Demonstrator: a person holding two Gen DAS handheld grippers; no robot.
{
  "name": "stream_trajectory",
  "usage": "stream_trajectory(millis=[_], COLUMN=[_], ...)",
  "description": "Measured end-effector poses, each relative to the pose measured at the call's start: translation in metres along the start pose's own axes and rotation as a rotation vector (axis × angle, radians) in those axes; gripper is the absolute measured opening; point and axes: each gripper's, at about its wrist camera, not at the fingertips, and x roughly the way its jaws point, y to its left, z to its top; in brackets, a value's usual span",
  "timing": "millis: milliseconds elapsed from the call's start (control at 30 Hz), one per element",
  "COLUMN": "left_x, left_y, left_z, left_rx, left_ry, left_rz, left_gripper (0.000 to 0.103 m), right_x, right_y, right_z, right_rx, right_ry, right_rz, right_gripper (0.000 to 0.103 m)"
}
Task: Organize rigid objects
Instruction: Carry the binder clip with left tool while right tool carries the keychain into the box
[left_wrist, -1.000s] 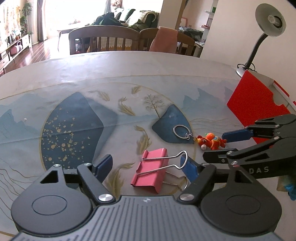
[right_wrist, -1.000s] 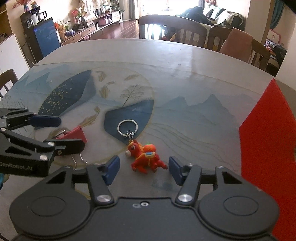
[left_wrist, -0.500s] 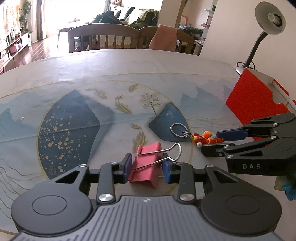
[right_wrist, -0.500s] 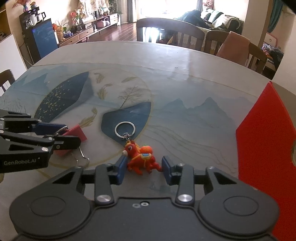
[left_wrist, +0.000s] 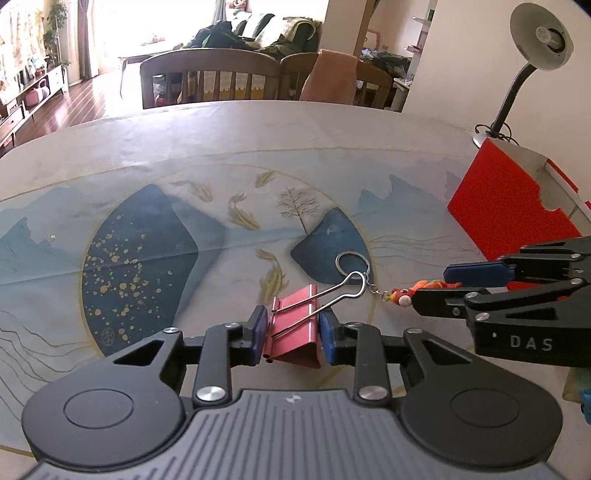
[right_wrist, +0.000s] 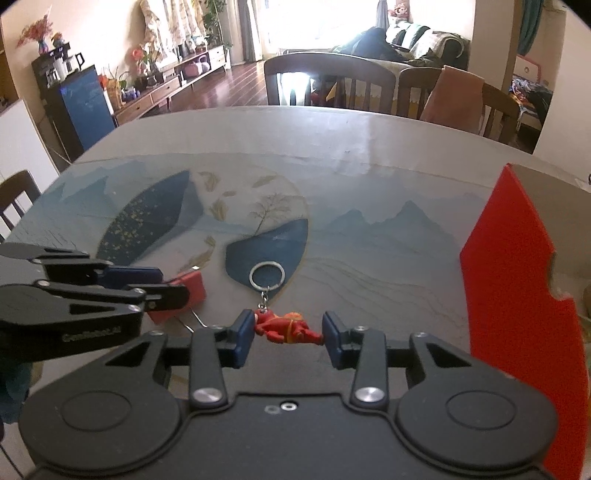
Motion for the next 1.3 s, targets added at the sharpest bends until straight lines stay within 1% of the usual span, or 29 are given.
stream_trajectory(millis=[300,500,700,1033,1300], left_x=[-0.016,-0.032,-0.051,-0.085,-0.104], left_y=[-0.016,-0.031,-0.05,-0.095,-0.137], left_z=[0.003,0.005,0.008,0.021,0.043], left_rx=[0.002,-0.002,0.006,0.059,0.095], left_ry=[0.004,0.018,0.017,0.005,-0.021], left_rz=[-0.007,0.005,-0.011,-0.034,-0.066], left_gripper=[0.029,0.029,0.029,0.029,0.029], right_x=[-0.034,-0.062,-0.093,-0.149,-0.179], right_y=[-0.003,-0.009,-0.016,-0.038,-0.073], right_z=[-0.003,-0.006,-0.007,-0.004,0.001], right_rx=[0.026,0.038,0.045,0.045,0.062], right_ry=[-0.025,-0.044,-0.077,-0.159,-0.217], right_rz=[0.007,-0.001,0.001,0.012,-0.01], right_gripper=[0.038,0.038,0.038,0.038,0.038])
